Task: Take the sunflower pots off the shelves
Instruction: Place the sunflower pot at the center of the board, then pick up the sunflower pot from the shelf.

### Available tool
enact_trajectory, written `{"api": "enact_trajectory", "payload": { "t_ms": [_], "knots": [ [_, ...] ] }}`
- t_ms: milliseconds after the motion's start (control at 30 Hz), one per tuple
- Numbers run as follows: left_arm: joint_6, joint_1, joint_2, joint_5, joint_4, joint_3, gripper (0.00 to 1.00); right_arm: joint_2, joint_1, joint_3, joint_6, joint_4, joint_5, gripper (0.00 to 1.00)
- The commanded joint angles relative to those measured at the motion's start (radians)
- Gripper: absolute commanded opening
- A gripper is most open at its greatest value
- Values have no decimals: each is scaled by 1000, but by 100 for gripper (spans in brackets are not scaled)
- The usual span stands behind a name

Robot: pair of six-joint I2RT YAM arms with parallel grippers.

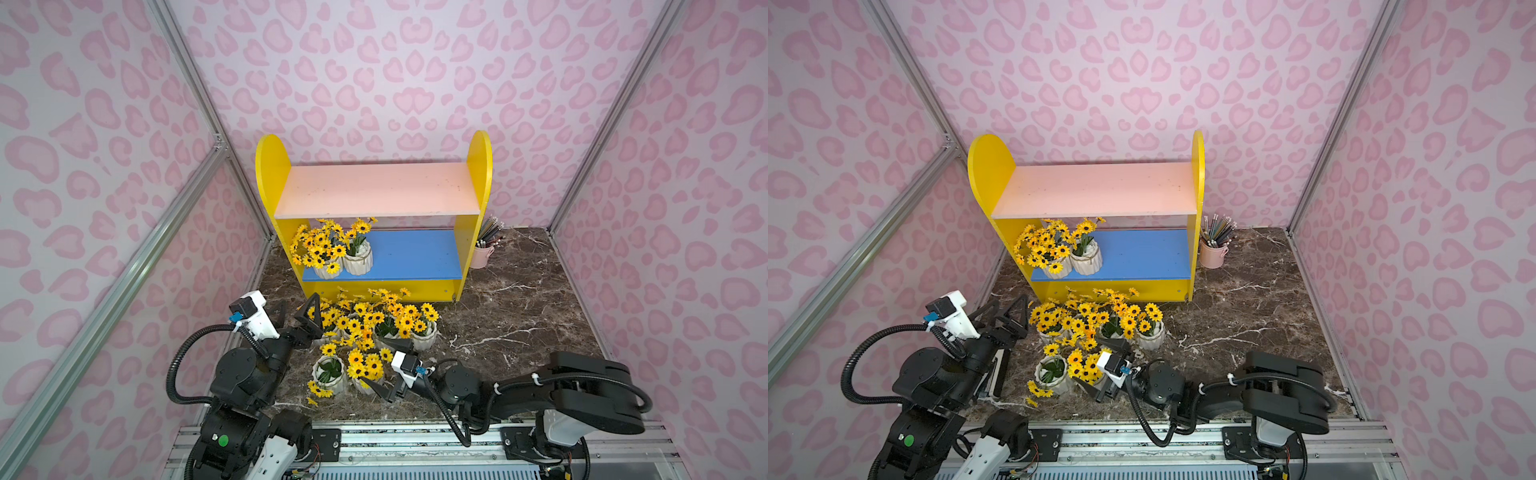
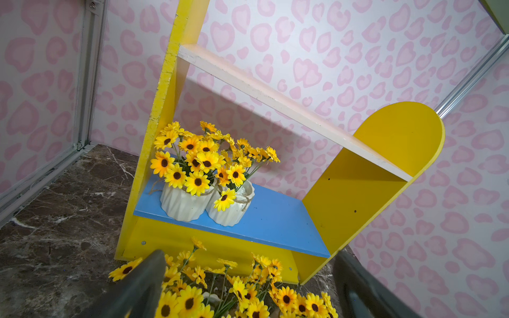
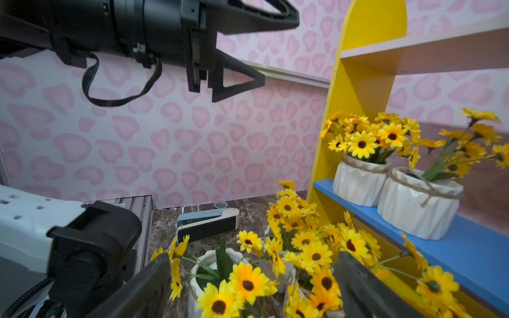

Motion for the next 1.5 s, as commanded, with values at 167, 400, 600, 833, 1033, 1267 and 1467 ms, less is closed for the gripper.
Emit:
{"api": "enact_trajectory", "payload": {
  "t_ms": [167, 400, 600, 833, 1033, 1267, 1467],
  "knots": [
    [55, 0, 122, 71, 121, 57, 97, -221, -201, 160, 38, -464, -42, 91],
    [115, -1, 227, 39, 164, 23, 97, -147, -442, 344, 105, -604, -143, 94],
    [135, -1, 254, 1, 186, -8, 97, 51, -559, 536, 146, -642, -301, 96],
    [160, 5, 270, -37, 183, -17, 97, 283, -565, 753, 105, -659, -346, 99],
    [161, 10, 253, -26, 202, -38, 97, 418, -580, 880, 94, -667, -389, 99],
    [157, 12, 251, -3, 208, -46, 97, 534, -588, 975, 58, -711, -409, 99],
    [157, 14, 250, 6, 209, -47, 97, 585, -593, 1014, 61, -698, -422, 99]
  ]
}}
